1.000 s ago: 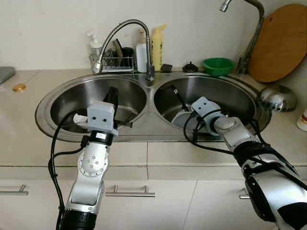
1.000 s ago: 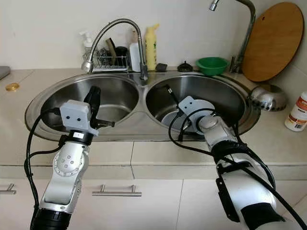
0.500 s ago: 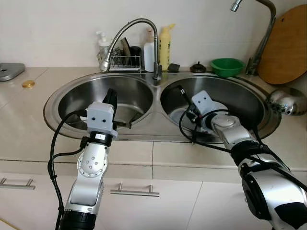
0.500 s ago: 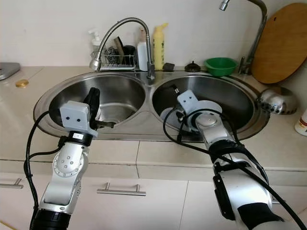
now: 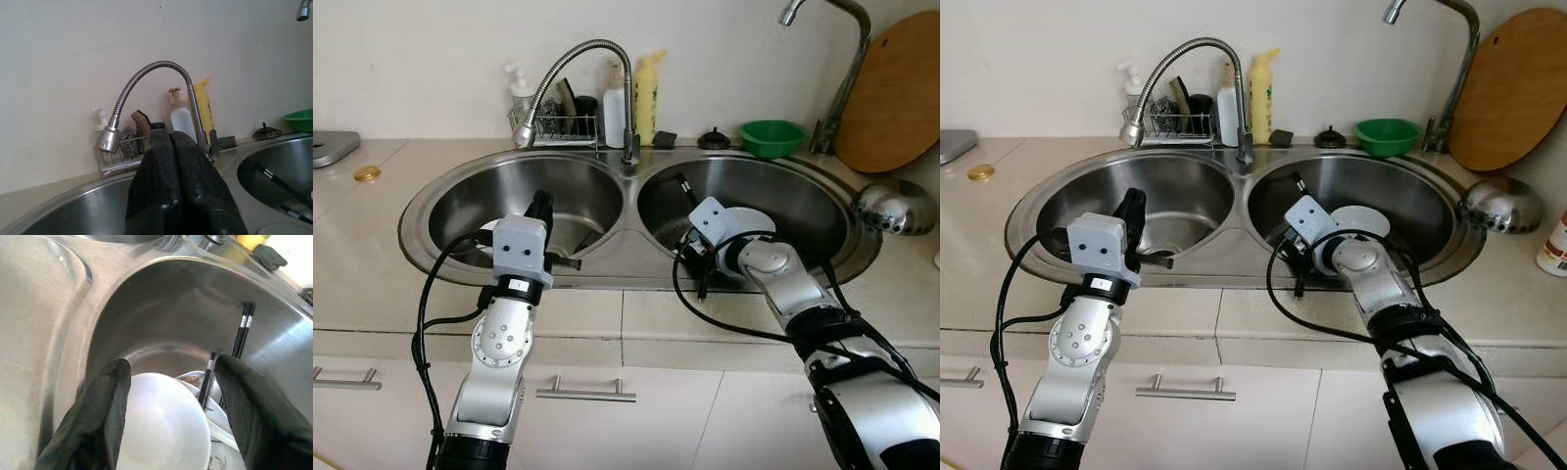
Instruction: Kitchen organization
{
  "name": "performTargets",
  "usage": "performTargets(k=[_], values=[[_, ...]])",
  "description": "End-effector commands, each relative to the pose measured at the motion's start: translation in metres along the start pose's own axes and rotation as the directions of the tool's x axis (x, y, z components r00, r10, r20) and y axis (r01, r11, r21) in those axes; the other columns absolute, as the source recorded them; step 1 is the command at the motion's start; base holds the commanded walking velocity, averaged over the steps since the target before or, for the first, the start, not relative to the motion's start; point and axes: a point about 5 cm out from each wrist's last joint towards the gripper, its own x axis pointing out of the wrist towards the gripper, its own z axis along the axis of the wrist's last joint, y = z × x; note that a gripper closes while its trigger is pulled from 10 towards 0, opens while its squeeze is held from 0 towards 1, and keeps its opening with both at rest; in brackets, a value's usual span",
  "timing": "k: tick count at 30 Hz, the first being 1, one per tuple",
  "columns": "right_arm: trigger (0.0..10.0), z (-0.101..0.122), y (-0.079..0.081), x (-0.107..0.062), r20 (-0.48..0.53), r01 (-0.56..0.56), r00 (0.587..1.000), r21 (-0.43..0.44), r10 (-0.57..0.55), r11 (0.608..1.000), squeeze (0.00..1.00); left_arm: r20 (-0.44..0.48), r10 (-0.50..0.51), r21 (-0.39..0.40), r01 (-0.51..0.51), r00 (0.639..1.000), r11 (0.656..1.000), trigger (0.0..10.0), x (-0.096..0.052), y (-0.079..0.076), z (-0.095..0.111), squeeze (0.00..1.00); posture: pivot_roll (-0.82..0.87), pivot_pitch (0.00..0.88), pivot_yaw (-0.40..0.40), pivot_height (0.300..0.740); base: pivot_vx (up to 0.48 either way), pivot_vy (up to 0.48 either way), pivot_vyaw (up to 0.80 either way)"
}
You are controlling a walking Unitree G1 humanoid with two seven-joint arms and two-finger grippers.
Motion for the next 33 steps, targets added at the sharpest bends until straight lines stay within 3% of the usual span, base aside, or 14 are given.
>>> performTargets(k=[1, 2, 6, 8, 12, 21, 33], values=[[10.0, 0.016, -0.007, -0.003, 0.116, 0.1, 0.987, 0.061, -0.107, 0.993, 0.13, -0.012, 0.0, 0.004, 0.0, 1.0, 1.0, 10.0, -0.001, 0.001, -0.002, 0.0, -0.07, 0.0, 0.035, 0.74, 0.0, 0.0, 0.0], [10.0, 0.032, -0.018, -0.008, 0.231, 0.204, 0.943, 0.164, -0.239, 0.965, 0.0, -0.012, 0.002, 0.004, -0.002, 1.0, 1.0, 10.0, -0.001, 0.002, -0.002, 0.0, -0.07, 0.0, 0.035, 0.74, 0.0, 0.0, 0.0], [10.0, 0.045, -0.023, -0.017, 0.32, 0.271, 0.881, 0.263, -0.349, 0.926, 0.0, -0.013, 0.003, 0.001, -0.003, 1.0, 1.0, 10.0, -0.002, 0.002, -0.001, 0.0, -0.07, 0.0, 0.037, 0.74, 0.0, 0.0, 0.0], [10.0, 0.055, -0.027, -0.028, 0.389, 0.329, 0.798, 0.359, -0.461, 0.873, 0.0, -0.013, -0.001, 0.002, 0.001, 1.0, 1.0, 10.0, -0.002, 0.002, -0.001, 0.0, -0.06, 0.0, 0.037, 0.74, 0.0, 0.148, 0.0], [10.0, 0.063, -0.024, -0.039, 0.442, 0.339, 0.735, 0.418, -0.514, 0.843, 0.0, -0.012, -0.005, 0.009, 0.005, 1.0, 1.0, 10.0, -0.003, 0.004, -0.001, 0.0, -0.06, 0.0, 0.038, 0.74, 0.0, 0.382, 0.0], [10.0, 0.062, -0.014, -0.051, 0.439, 0.379, 0.674, 0.485, -0.594, 0.788, 0.0, -0.007, -0.012, 0.007, 0.012, 1.0, 1.0, 10.0, -0.003, 0.002, -0.001, 0.0, -0.06, 0.0, 0.037, 0.74, 0.0, 0.469, 0.0], [10.0, 0.06, 0.0, -0.057, 0.417, 0.389, 0.67, 0.508, -0.614, 0.769, 0.0, -0.002, -0.016, 0.007, 0.016, 1.0, 1.0, 10.0, -0.003, 0.002, 0.0, 0.0, -0.06, 0.0, 0.037, 0.74, 0.0, 0.469, 0.0]])
